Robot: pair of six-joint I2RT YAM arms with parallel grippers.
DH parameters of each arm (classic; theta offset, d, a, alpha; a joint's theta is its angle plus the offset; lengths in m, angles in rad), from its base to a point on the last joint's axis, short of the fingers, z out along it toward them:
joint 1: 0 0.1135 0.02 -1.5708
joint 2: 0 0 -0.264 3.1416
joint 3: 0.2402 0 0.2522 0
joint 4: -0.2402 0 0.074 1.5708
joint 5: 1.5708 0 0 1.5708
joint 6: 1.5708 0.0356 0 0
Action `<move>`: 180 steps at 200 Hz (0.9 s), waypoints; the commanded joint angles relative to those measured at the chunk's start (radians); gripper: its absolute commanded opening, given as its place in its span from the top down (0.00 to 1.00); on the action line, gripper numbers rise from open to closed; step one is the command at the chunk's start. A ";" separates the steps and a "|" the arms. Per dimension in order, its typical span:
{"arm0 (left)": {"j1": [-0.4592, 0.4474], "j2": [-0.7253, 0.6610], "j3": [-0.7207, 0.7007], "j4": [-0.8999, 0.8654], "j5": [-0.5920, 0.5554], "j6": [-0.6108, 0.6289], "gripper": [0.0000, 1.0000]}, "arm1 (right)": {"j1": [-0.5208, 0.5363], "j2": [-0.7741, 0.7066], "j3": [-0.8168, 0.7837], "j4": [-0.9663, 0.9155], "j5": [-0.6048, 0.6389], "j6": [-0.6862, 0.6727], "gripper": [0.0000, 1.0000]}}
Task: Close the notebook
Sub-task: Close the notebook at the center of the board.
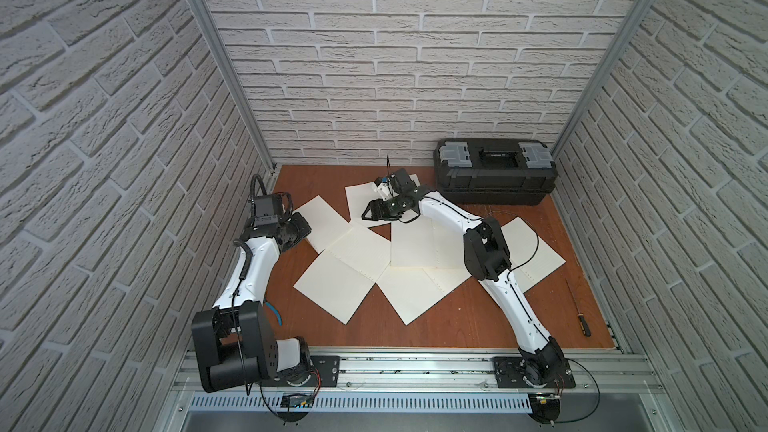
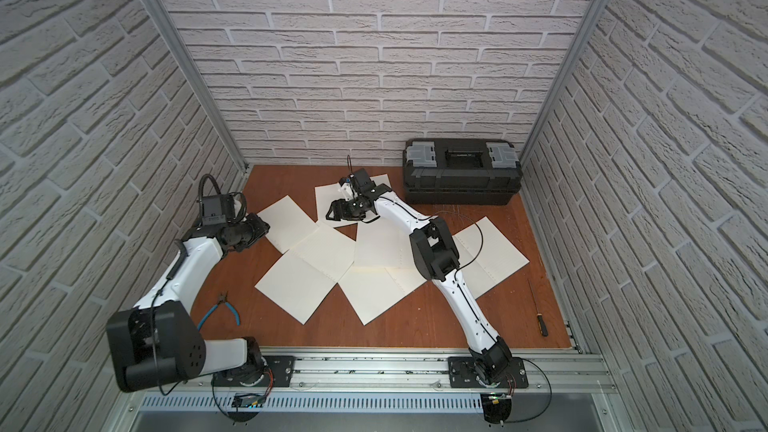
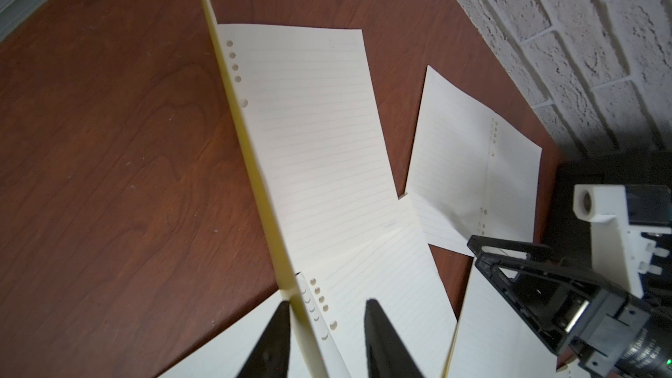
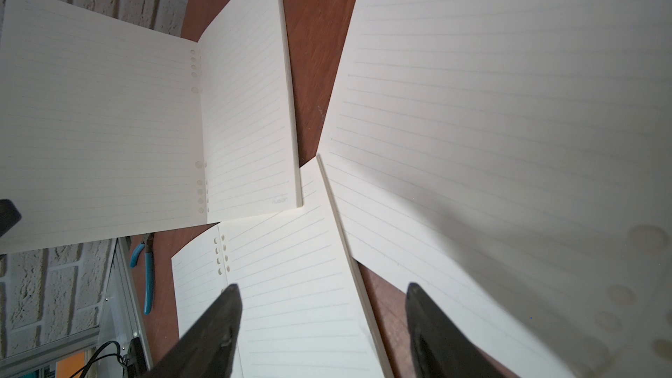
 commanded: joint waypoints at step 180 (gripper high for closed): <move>0.001 0.259 0.019 0.510 0.245 -0.101 0.39 | 0.010 -0.119 -0.078 0.054 0.019 0.001 0.19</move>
